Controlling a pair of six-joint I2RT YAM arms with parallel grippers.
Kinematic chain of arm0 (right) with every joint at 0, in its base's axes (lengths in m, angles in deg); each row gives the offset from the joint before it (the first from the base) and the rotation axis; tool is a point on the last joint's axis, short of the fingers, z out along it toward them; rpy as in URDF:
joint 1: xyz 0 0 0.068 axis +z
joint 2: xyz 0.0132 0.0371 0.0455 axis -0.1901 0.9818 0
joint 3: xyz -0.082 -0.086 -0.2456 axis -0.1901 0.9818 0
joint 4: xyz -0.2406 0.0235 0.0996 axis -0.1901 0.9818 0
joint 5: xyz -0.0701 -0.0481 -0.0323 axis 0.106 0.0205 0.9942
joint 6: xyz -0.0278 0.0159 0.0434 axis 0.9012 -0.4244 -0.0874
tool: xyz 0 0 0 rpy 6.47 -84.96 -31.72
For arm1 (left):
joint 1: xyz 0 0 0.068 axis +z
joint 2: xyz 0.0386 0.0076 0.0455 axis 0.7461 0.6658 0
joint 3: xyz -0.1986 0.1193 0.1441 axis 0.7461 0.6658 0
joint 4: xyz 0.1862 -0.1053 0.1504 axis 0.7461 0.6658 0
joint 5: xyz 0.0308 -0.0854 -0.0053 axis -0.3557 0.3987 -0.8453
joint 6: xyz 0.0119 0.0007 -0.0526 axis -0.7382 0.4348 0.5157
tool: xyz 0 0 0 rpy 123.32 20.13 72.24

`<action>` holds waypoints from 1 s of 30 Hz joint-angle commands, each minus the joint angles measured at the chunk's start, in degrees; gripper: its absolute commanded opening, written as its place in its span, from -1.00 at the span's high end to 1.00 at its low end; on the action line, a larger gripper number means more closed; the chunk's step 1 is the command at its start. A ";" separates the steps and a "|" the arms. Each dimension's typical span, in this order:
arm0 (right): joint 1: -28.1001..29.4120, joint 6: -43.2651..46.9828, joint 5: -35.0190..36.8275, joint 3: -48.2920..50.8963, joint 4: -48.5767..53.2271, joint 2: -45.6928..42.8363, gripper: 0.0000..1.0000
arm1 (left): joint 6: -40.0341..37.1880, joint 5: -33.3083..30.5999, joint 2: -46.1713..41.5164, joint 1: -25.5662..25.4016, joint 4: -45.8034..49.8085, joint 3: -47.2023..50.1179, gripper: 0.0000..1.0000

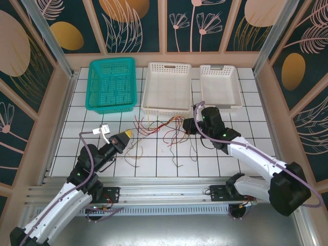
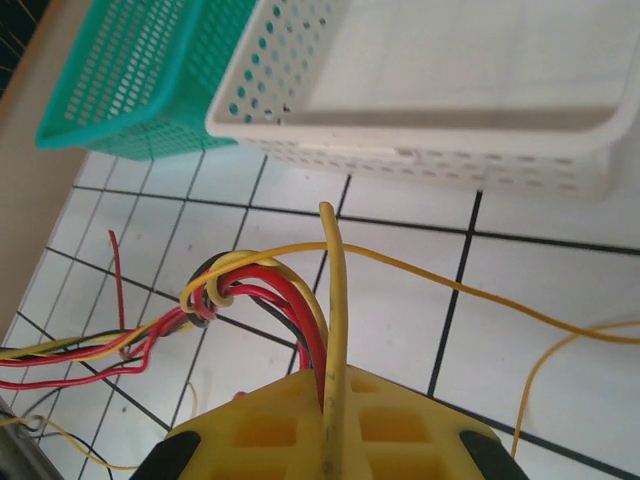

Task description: Untangle the cables

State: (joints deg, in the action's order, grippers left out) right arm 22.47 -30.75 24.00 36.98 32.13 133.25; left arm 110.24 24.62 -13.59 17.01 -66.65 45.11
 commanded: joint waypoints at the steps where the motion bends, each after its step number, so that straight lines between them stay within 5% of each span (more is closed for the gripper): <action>1: -1.27 -0.55 -0.69 1.50 -2.58 1.37 1.00 | 1.70 -2.24 -1.52 -0.08 -1.33 -1.29 1.00; 11: -5.98 -1.34 -3.09 3.71 -3.14 6.37 1.00 | 2.92 -4.36 -4.28 -0.05 0.81 -3.08 1.00; 22: -6.02 0.23 -5.80 3.09 -3.83 2.87 -0.05 | 4.13 -2.96 3.73 -0.11 -3.50 -3.90 1.00; 30: -1.29 -0.11 -6.57 3.13 -4.95 -0.25 -0.19 | 4.86 -1.46 11.91 -0.05 -8.54 -6.56 1.00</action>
State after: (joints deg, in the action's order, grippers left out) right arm 17.95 -31.36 17.91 39.82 29.09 135.04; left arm 114.31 22.15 -3.25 16.75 -69.73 41.20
